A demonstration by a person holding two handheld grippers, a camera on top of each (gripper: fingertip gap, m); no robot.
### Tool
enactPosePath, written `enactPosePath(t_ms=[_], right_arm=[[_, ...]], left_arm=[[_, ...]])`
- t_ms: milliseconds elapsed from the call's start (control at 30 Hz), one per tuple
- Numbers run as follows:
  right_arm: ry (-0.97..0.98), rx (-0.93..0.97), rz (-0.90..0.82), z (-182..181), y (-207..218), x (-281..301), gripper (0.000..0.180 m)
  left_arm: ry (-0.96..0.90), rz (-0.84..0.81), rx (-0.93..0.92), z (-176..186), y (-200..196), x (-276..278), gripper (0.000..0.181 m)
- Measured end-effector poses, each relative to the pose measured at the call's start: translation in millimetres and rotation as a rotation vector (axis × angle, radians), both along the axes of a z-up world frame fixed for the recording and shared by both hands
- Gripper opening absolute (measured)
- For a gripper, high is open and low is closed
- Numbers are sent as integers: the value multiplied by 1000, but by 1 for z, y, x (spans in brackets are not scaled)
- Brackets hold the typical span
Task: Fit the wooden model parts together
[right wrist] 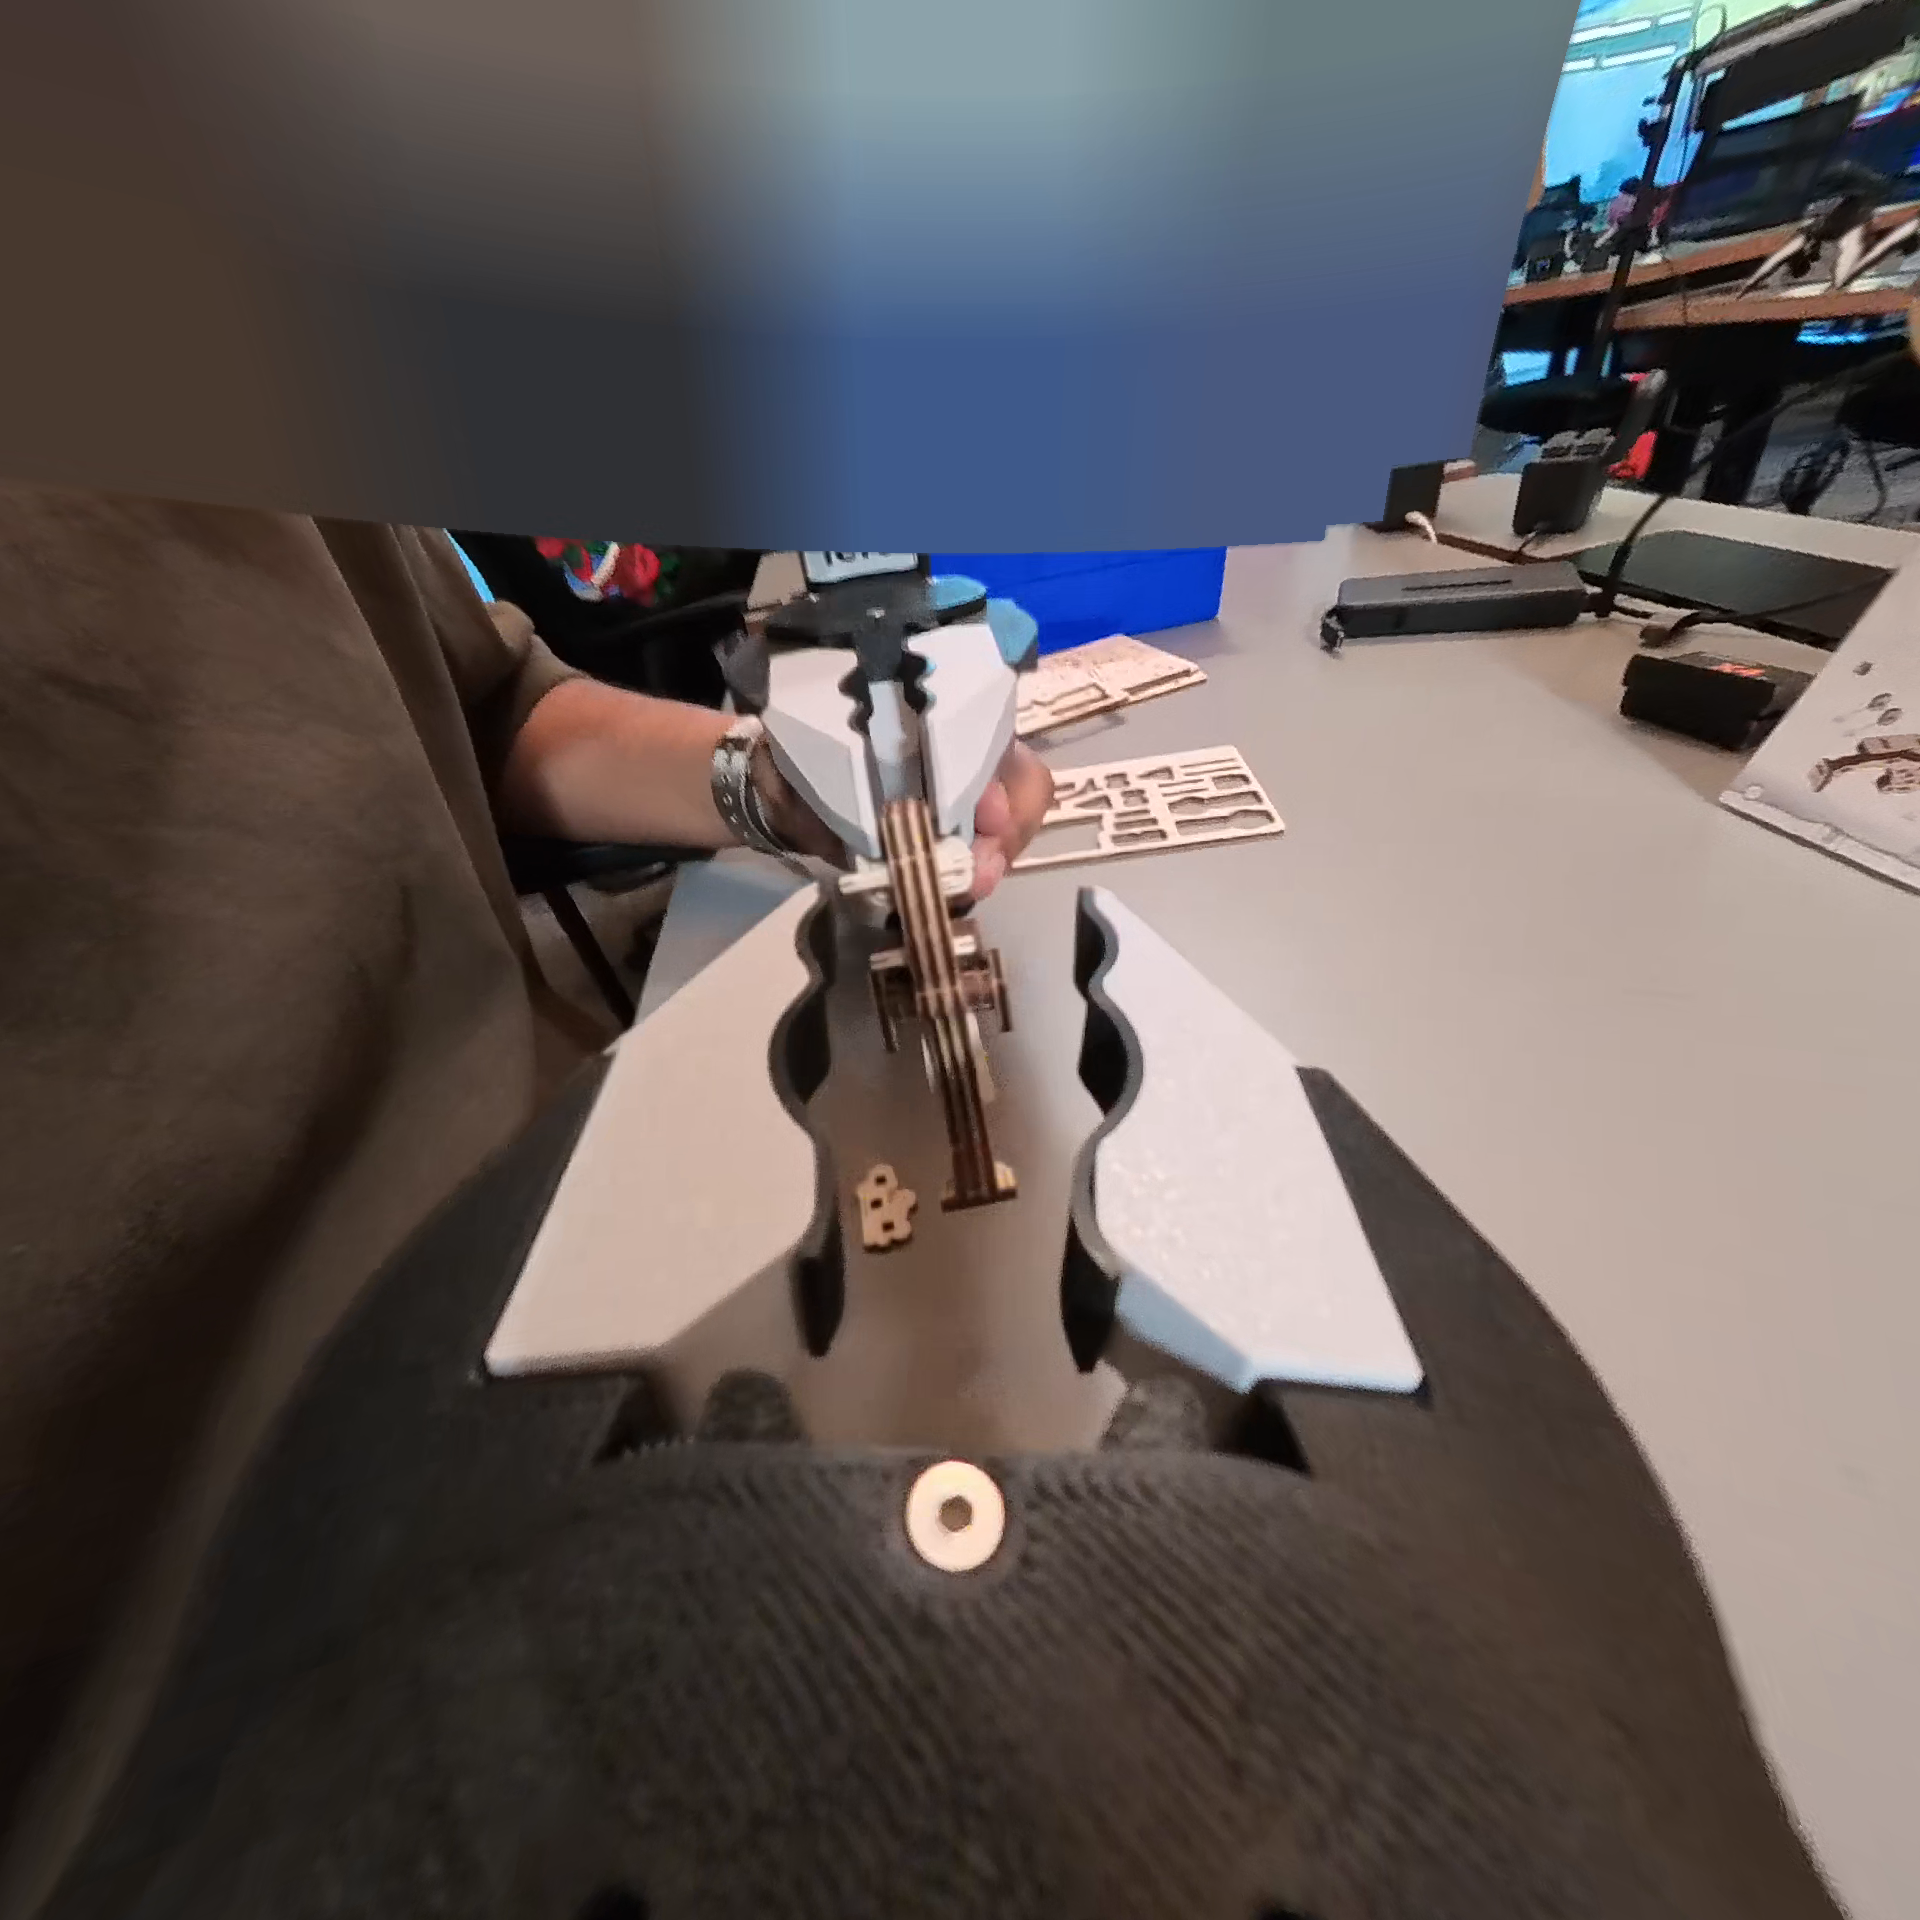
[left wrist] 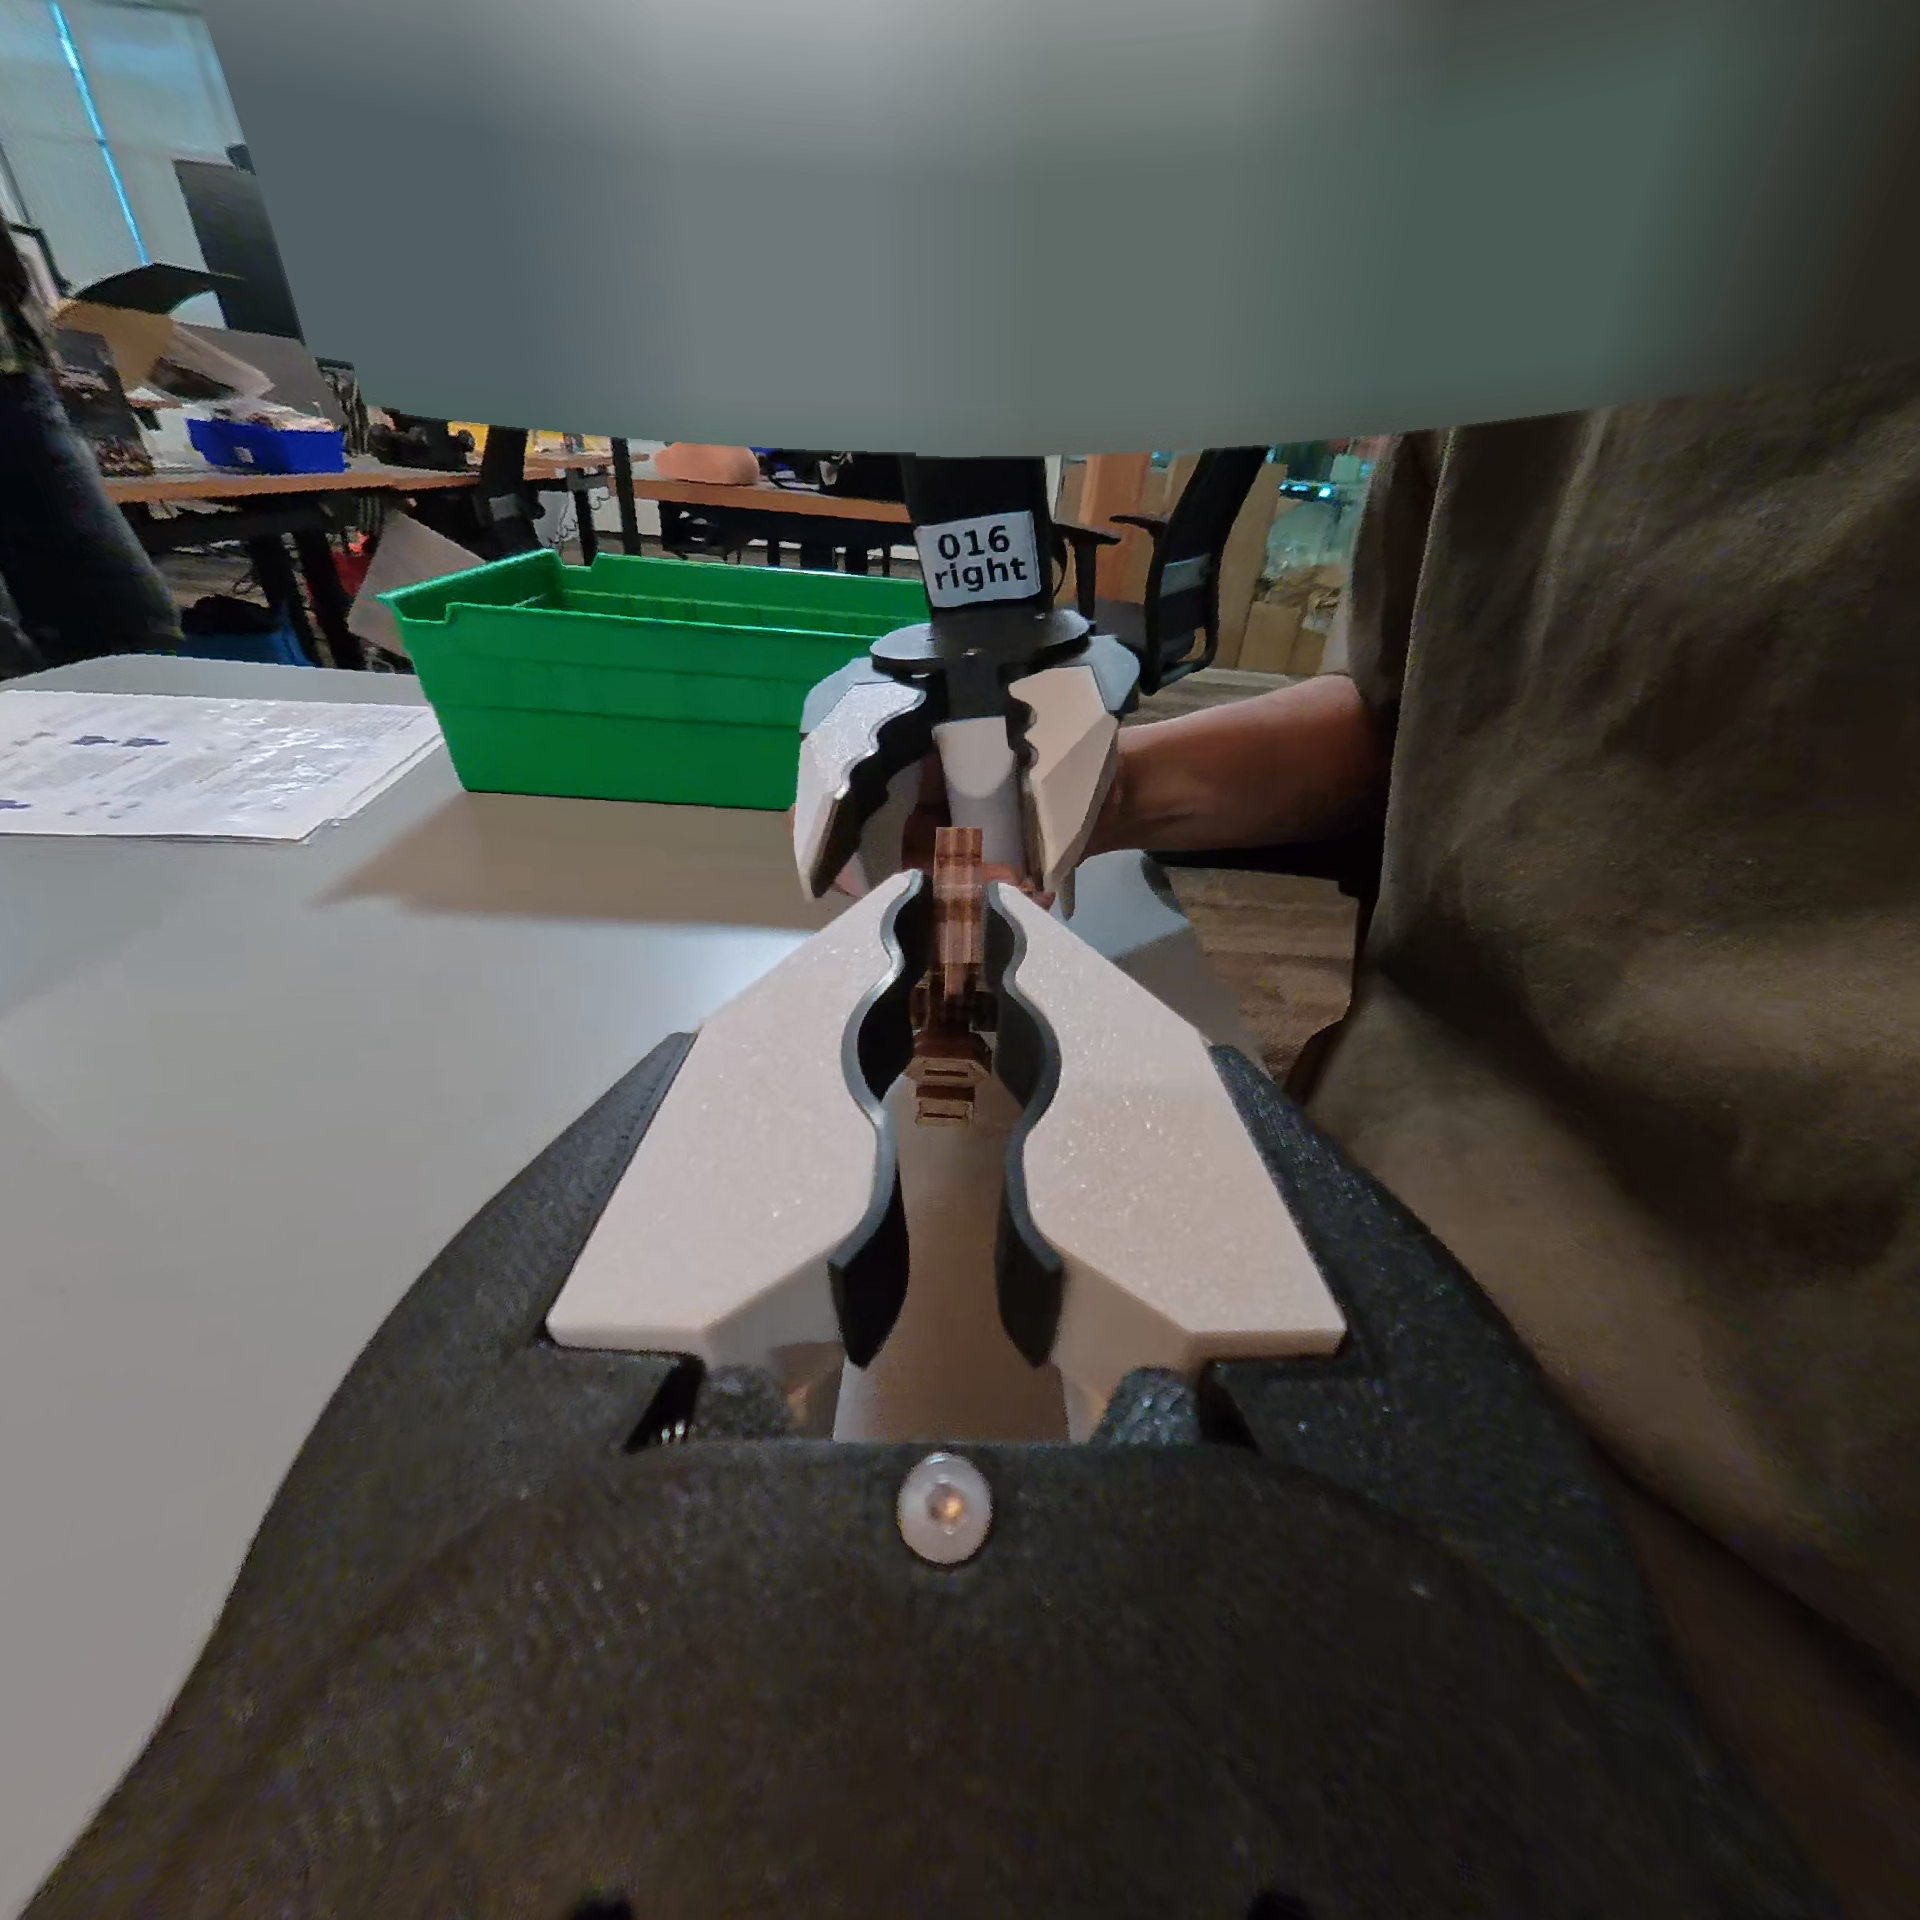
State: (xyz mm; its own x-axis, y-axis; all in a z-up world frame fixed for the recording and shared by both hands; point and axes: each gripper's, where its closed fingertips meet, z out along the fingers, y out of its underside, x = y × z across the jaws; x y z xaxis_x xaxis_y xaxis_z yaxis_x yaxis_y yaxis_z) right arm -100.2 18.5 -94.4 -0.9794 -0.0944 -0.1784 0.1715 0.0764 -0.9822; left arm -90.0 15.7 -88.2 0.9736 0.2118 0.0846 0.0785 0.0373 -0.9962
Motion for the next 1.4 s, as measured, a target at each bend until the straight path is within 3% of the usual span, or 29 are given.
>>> enactPosePath(t_ms=[200,600,1000,1100,1200,1400], right_arm=[[-1,37,69,-6,-2,14,50],[60,18,96,-2,-4,25,29],[135,-88,-88,11,1,-6,45],[159,-103,-106,13,1,-6,45],[183,-83,-92,8,0,-3,34],[171,-63,-54,3,2,-1,23]], left_arm=[[-49,-62,3,-5,2,6,5],[-56,-117,4,-5,6,15,5],[269,204,-61,9,-9,-12,5],[305,208,-106,2,-5,-11,6],[297,189,-116,-2,-2,-9,6],[199,136,-15,7,-5,-7,5]])
